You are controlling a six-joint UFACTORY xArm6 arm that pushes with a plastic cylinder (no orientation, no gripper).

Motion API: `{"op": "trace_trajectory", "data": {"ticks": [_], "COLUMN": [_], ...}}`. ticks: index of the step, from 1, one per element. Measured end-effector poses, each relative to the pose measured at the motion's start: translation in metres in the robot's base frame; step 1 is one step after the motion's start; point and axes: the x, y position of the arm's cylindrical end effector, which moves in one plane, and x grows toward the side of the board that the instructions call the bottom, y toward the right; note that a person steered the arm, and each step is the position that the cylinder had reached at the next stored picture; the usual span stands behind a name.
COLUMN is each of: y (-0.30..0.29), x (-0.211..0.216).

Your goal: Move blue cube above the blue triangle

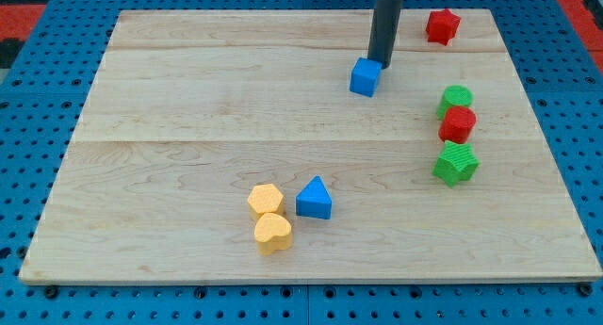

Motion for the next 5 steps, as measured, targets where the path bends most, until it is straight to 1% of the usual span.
{"op": "trace_trajectory", "data": {"ticks": [1,2,3,5], "y": [-0.032,-0.052,-0.052,-0.053], "x": [0.027,0.034,0.019,0.019]}}
